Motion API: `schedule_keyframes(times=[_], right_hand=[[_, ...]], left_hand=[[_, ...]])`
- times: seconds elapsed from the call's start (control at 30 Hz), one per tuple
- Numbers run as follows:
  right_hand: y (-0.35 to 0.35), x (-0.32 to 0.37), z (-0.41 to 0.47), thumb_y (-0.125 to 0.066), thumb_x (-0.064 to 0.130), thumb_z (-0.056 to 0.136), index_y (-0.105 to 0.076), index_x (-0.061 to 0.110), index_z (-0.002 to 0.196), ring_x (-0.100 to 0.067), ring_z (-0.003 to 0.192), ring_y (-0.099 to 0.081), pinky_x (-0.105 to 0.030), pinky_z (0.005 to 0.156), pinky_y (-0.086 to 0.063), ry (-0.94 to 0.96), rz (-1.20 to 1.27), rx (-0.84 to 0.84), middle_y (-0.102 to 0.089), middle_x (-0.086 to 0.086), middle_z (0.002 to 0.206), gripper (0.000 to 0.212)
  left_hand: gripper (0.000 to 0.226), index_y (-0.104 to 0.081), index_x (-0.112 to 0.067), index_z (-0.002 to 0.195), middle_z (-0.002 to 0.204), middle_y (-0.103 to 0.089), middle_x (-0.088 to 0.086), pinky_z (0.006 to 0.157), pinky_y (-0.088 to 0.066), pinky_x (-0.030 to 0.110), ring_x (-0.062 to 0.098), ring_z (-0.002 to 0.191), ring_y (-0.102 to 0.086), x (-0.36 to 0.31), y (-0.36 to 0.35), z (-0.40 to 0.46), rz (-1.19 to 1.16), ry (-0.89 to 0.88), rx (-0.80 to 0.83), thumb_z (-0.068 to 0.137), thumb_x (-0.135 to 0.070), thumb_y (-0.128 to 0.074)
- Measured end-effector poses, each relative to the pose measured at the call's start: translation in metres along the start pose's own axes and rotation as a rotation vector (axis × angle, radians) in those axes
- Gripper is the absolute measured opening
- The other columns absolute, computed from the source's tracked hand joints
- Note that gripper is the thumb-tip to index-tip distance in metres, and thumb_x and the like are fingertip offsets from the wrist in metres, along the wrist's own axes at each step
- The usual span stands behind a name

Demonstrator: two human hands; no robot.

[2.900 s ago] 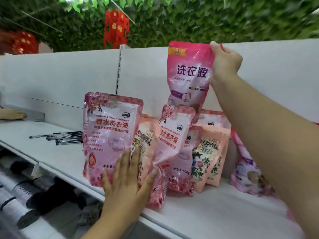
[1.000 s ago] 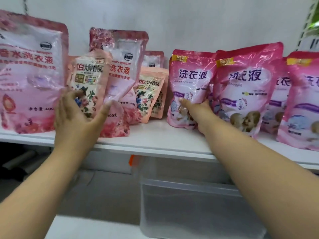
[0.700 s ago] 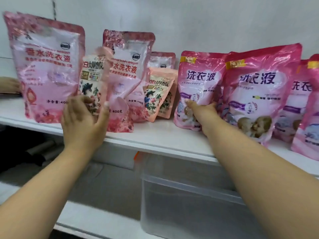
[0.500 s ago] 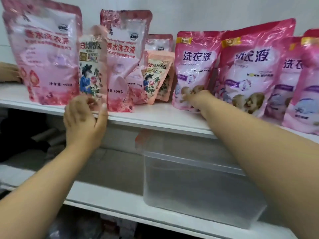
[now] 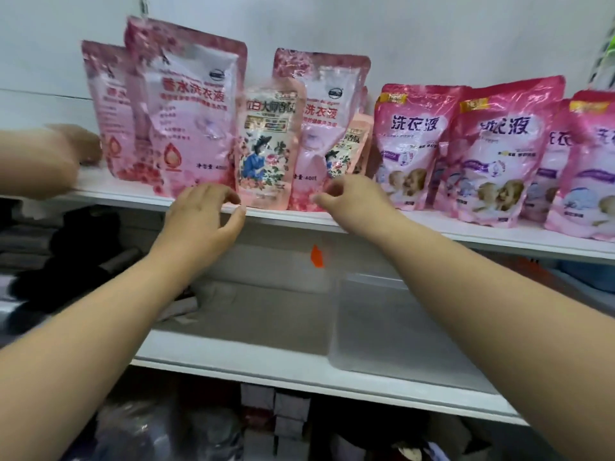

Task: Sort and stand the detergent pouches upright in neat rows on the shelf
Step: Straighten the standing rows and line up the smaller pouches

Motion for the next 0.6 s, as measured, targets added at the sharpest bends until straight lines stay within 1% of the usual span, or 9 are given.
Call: schedule_keyframes(times=[0.07, 0.1, 0.17, 0.23, 0.33, 0.4, 0.47, 0.53, 0.6], right_hand=[[-0.016, 0.036, -0.004, -0.051, 0.038, 0.091, -0.063, 0.018, 0.092, -0.018, 0.083, -0.049, -0.023, 0.069, -0.032, 0.045, -0.021, 0.022, -0.055, -0.002, 0.09, 0.024], [-0.022, 0.053, -0.005, -0.051, 0.037, 0.091, -0.063, 0.018, 0.091, -0.019, 0.084, -0.05, -0.024, 0.069, -0.032, 0.07, -0.021, 0.018, -0.056, -0.003, 0.091, 0.023], [-0.034, 0.083, -0.005, -0.051, 0.035, 0.091, -0.064, 0.013, 0.094, -0.023, 0.092, -0.055, -0.025, 0.072, -0.036, 0.092, -0.002, 0.017, -0.061, -0.007, 0.098, 0.026], [-0.044, 0.106, -0.002, -0.052, 0.034, 0.091, -0.064, 0.009, 0.102, -0.025, 0.102, -0.056, -0.026, 0.077, -0.038, 0.093, 0.013, 0.018, -0.064, -0.01, 0.108, 0.03], [-0.06, 0.134, 0.005, -0.051, 0.032, 0.092, -0.062, 0.009, 0.107, -0.024, 0.105, -0.055, -0.026, 0.079, -0.038, 0.078, 0.066, 0.038, -0.062, -0.009, 0.114, 0.03], [-0.07, 0.15, 0.013, -0.052, 0.033, 0.092, -0.059, 0.01, 0.11, -0.024, 0.105, -0.054, -0.027, 0.082, -0.04, 0.071, 0.131, 0.043, -0.06, -0.008, 0.115, 0.029], [-0.083, 0.167, 0.023, -0.052, 0.033, 0.092, -0.057, 0.011, 0.112, -0.023, 0.104, -0.055, -0.029, 0.085, -0.041, 0.082, 0.173, 0.057, -0.059, -0.006, 0.114, 0.03], [-0.096, 0.178, 0.034, -0.052, 0.031, 0.093, -0.056, 0.011, 0.114, -0.022, 0.105, -0.055, -0.032, 0.089, -0.043, 0.116, 0.161, 0.077, -0.06, -0.006, 0.114, 0.03], [-0.11, 0.19, 0.05, -0.052, 0.031, 0.093, -0.058, 0.01, 0.115, -0.023, 0.106, -0.055, -0.034, 0.093, -0.045, 0.147, 0.141, 0.103, -0.061, -0.007, 0.116, 0.031]], left_hand=[[0.03, -0.059, -0.008, 0.111, 0.114, -0.056, 0.014, 0.092, -0.03, 0.035, 0.031, 0.111, -0.044, 0.017, 0.016, -0.004, 0.032, -0.003, 0.028, 0.092, -0.03, -0.048], [0.03, -0.059, -0.009, 0.111, 0.114, -0.057, 0.015, 0.092, -0.031, 0.036, 0.031, 0.111, -0.044, 0.027, 0.024, -0.006, 0.051, 0.0, 0.032, 0.092, -0.03, -0.048], [0.036, -0.058, -0.007, 0.114, 0.118, -0.057, 0.016, 0.095, -0.031, 0.038, 0.032, 0.114, -0.043, 0.051, 0.04, -0.007, 0.084, 0.015, 0.018, 0.091, -0.032, -0.046], [0.038, -0.053, -0.005, 0.123, 0.127, -0.052, 0.017, 0.101, -0.028, 0.039, 0.032, 0.122, -0.039, 0.073, 0.052, -0.007, 0.1, 0.046, 0.008, 0.092, -0.027, -0.048], [0.047, -0.041, -0.005, 0.134, 0.14, -0.041, 0.015, 0.108, -0.021, 0.038, 0.029, 0.132, -0.029, 0.104, 0.055, -0.002, 0.091, 0.106, 0.075, 0.094, -0.03, -0.044], [0.052, -0.034, -0.008, 0.139, 0.146, -0.032, 0.011, 0.112, -0.014, 0.039, 0.024, 0.137, -0.022, 0.122, 0.05, 0.001, 0.14, 0.132, 0.14, 0.096, -0.036, -0.037], [0.053, -0.028, -0.015, 0.142, 0.152, -0.022, 0.004, 0.114, -0.001, 0.042, 0.017, 0.142, -0.011, 0.139, 0.043, 0.0, 0.176, 0.165, 0.183, 0.096, -0.041, -0.031], [0.051, -0.027, -0.021, 0.143, 0.154, -0.018, -0.001, 0.113, 0.007, 0.045, 0.013, 0.143, -0.005, 0.147, 0.036, -0.006, 0.147, 0.161, 0.177, 0.096, -0.042, -0.03], [0.049, -0.03, -0.024, 0.141, 0.152, -0.021, -0.003, 0.113, 0.009, 0.044, 0.011, 0.142, -0.007, 0.153, 0.033, -0.008, 0.103, 0.131, 0.12, 0.096, -0.043, -0.029]])
Point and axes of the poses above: each hand's wrist, its own z-axis towards the middle knuckle, its own y-axis out of the back of the hand, x = y × z, the point moved 1 cm from there along z, towards the middle knuckle
